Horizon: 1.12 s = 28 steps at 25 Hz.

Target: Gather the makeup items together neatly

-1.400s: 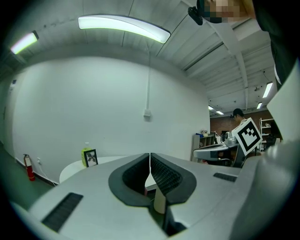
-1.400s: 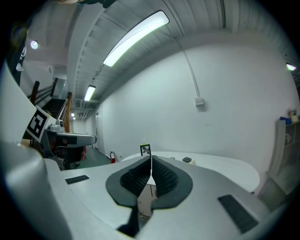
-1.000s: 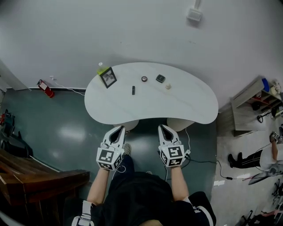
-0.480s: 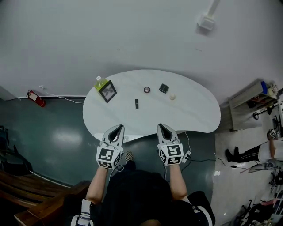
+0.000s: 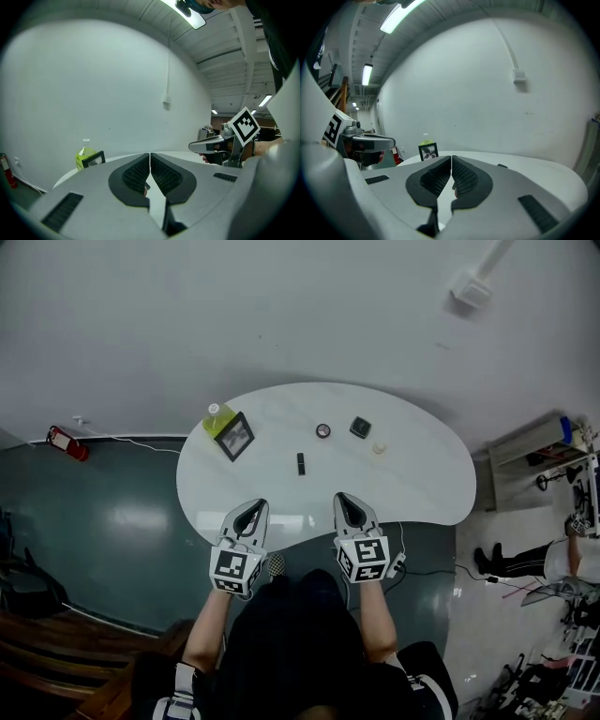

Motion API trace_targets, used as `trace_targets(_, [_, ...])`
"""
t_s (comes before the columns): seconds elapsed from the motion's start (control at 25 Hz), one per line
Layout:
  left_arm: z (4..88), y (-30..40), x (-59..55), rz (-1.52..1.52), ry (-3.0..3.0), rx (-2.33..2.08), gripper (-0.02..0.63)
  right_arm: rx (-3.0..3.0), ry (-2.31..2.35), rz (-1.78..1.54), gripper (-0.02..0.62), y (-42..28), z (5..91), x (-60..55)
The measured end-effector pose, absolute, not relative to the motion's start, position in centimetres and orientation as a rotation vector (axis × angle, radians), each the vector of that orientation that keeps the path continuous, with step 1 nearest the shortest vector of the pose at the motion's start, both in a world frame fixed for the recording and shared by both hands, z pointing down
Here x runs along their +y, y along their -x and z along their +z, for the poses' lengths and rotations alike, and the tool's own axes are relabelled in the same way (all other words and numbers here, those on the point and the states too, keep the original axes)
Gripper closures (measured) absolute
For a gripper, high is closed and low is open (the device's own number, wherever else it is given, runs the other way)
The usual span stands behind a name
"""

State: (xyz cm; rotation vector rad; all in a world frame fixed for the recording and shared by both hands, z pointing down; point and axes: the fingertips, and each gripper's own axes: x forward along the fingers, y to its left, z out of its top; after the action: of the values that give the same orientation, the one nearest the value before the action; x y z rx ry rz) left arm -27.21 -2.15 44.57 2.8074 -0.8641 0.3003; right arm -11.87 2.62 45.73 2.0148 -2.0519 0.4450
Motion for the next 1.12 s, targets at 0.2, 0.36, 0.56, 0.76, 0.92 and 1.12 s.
trace_targets(0.2, [46.7,26.2,-4.8,0.324,-2.765,-0.872,0.583,-2.059,-1.965,0.501,0.565,11.6,47.9,-0.6])
trace_targets(0.36, [49.2,25.3,-7.4,0.364,-2.732,-0.895,0.583,-2.068,-1.897,0.528,0.566,10.7,51.0,-4.3])
trace_targets(0.56, [52.6,24.5,-10.1,0.449,-2.676,-0.920,0.583,-2.065,-1.835,0.627,0.565,9.5,55.3,-7.5])
trace_targets(0.76, [56.1,23.6,-12.0,0.515,-2.622,-0.919,0.583,-2.051,-1.780,0.710,0.565,8.8,59.3,-9.3])
trace_targets(0.92, [58.4,23.0,-12.7,0.546,-2.595,-0.904,0.583,-2.026,-1.748,0.757,0.565,8.9,61.9,-10.7])
trace_targets(1.12, [59.2,22.6,-13.3,0.556,-2.578,-0.904,0.583,-1.993,-1.746,0.803,0.563,9.2,64.1,-12.8])
